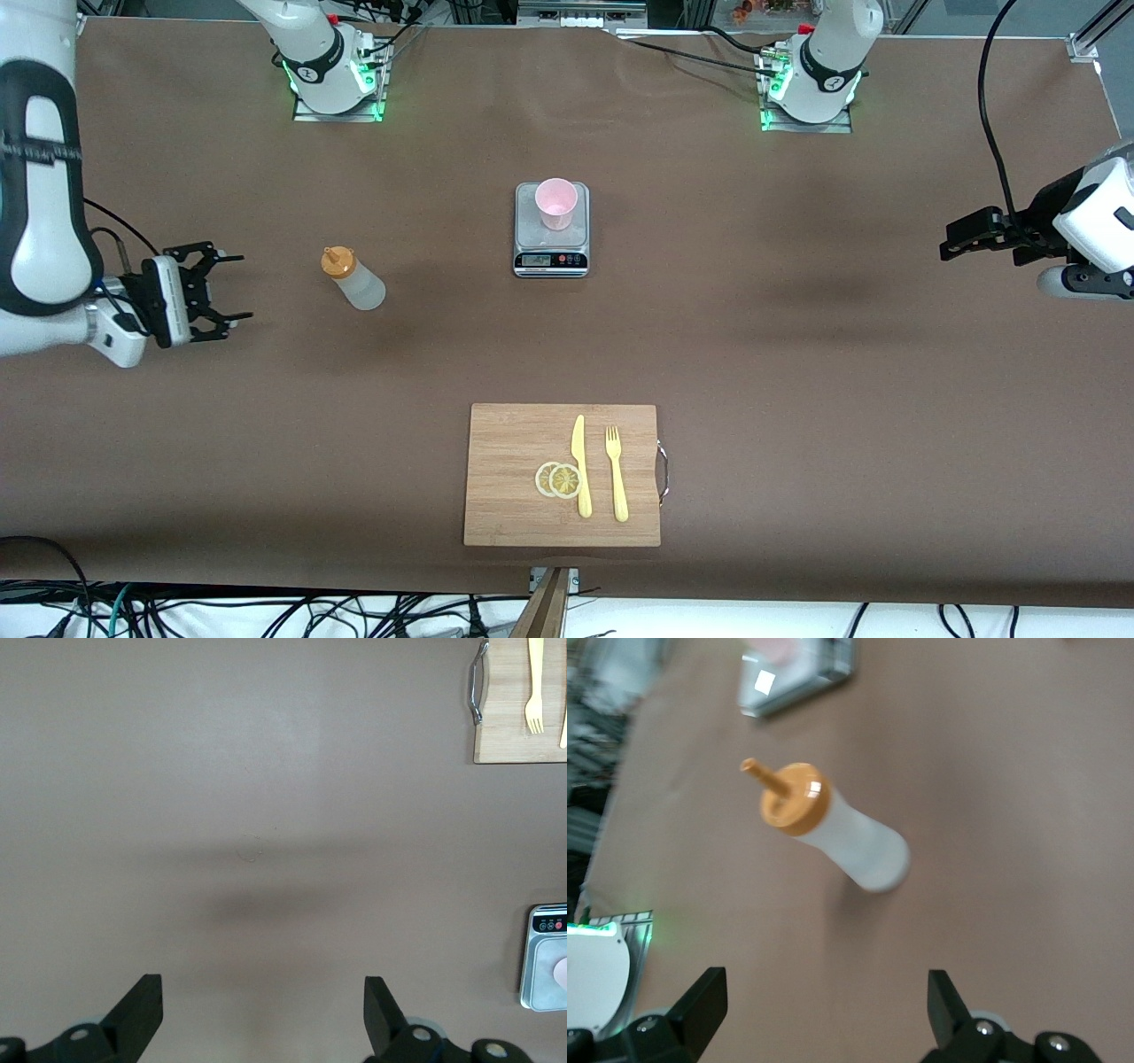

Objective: Add sauce to pink cup with both arms

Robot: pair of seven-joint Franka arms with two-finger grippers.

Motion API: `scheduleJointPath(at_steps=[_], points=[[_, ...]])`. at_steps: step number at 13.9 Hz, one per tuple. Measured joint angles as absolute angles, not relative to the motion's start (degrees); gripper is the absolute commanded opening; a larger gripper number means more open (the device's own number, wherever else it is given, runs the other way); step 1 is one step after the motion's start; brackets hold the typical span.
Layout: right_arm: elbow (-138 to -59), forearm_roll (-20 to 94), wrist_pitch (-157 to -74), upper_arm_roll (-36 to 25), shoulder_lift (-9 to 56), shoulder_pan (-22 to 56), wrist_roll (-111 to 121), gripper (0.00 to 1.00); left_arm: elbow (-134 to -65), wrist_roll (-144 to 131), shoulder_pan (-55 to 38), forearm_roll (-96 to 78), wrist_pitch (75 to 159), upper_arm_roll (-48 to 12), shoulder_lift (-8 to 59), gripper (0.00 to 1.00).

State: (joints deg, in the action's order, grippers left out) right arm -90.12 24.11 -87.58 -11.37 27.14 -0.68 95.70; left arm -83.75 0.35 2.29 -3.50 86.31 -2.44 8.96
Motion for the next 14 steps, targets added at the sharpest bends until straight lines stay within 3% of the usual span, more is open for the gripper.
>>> scheduleJointPath(at_steps=[5, 9, 14], points=[[-90.76, 13.22, -96.65, -11.17, 20.73, 4.25, 59.32, 1.00, -83.74, 0.35, 2.29, -3.50, 86.31, -2.44, 8.96, 1.00], [-90.93, 8.77, -97.54, -9.86, 17.63, 6.22, 30.91, 1.00, -83.75, 0.35, 2.28, -3.50, 86.31, -2.44, 8.96, 1.00], [-92.64, -0.74, -97.41, -3.48, 10.78, 7.10, 6.49, 1.00, -83.74, 0.35, 2.28, -3.50, 86.31, -2.44, 8.97, 1.00]])
